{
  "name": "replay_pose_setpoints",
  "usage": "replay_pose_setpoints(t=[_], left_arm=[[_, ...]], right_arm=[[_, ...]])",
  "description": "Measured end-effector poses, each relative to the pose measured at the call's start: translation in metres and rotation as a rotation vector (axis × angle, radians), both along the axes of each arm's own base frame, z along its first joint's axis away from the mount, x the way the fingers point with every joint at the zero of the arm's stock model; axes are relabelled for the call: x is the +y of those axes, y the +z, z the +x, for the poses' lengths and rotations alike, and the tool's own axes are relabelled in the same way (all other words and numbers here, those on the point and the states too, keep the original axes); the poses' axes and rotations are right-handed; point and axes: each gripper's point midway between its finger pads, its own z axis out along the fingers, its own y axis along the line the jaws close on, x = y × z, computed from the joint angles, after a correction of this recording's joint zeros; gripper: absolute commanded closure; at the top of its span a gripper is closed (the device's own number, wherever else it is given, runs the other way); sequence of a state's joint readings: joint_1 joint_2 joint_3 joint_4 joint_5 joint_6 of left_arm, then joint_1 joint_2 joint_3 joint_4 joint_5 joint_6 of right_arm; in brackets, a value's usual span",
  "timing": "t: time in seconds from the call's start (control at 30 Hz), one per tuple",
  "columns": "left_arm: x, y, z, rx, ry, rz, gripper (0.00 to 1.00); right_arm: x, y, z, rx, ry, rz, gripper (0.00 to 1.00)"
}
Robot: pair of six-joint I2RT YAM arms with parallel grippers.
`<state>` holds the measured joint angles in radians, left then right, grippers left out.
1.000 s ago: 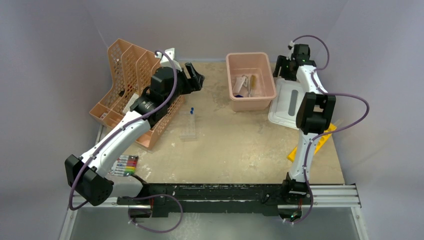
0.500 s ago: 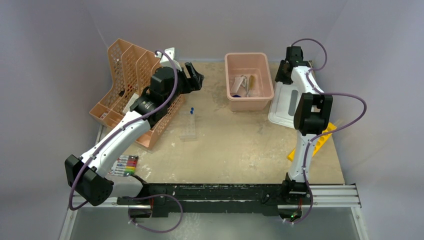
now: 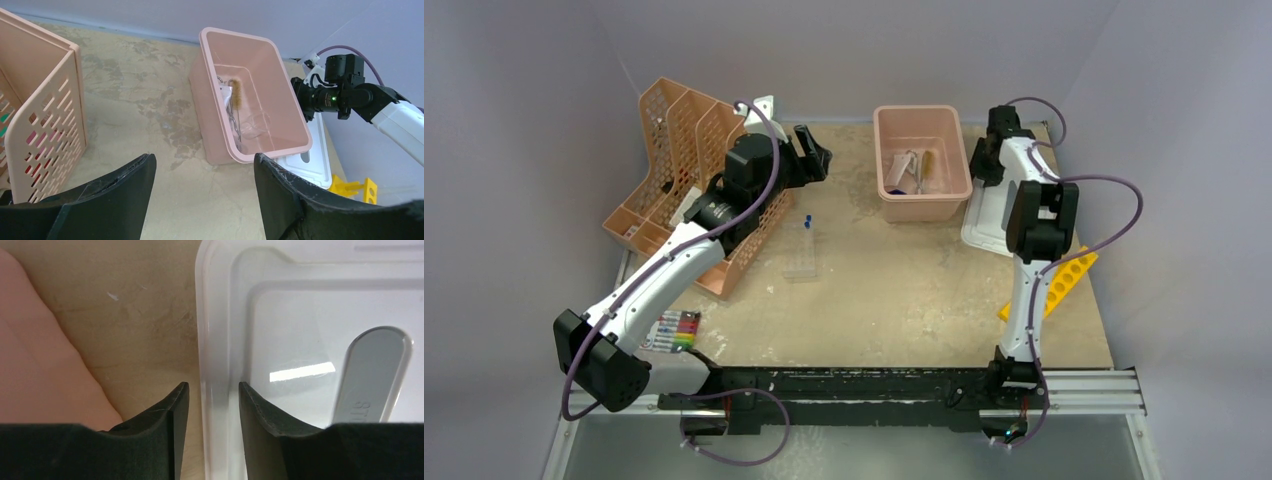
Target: Organize the chemistry lab equipment
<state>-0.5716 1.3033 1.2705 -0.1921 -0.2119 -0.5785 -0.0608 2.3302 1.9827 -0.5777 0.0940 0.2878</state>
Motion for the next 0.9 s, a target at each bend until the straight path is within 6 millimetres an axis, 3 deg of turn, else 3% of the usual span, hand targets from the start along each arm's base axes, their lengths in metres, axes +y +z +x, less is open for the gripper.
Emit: replay_pose_setpoints(t=[0.23,0.43,0.63,0.77,0.9], left_arm=[[-0.002,-0.004,-0.001,0.012,-0.013,0.003,0.31],[-0.012,-0.019,0.004,0.052,-0.043,0.015,0.33],[-0.031,-0.032,0.009,0.101,-0.104,-0.007,0.36],[-0.046,-0.041,0.012,0.134,-0.142,-0.034,0.36],[-0.061,-0.052,0.013,0.173,-0.183,-0.046,0.36]], right_arm=[[0.003,-0.006,-0.004,0.034,-0.002,0.015,0.74],[0.002,-0.007,-0.002,0.035,-0.014,0.017,0.91],[0.005,-0.002,0.0,0.02,-0.005,0.026,0.97],[0.009,0.021,0.004,-0.027,0.017,0.043,1.0],[0.011,0.065,0.013,-0.138,0.03,0.048,1.0]])
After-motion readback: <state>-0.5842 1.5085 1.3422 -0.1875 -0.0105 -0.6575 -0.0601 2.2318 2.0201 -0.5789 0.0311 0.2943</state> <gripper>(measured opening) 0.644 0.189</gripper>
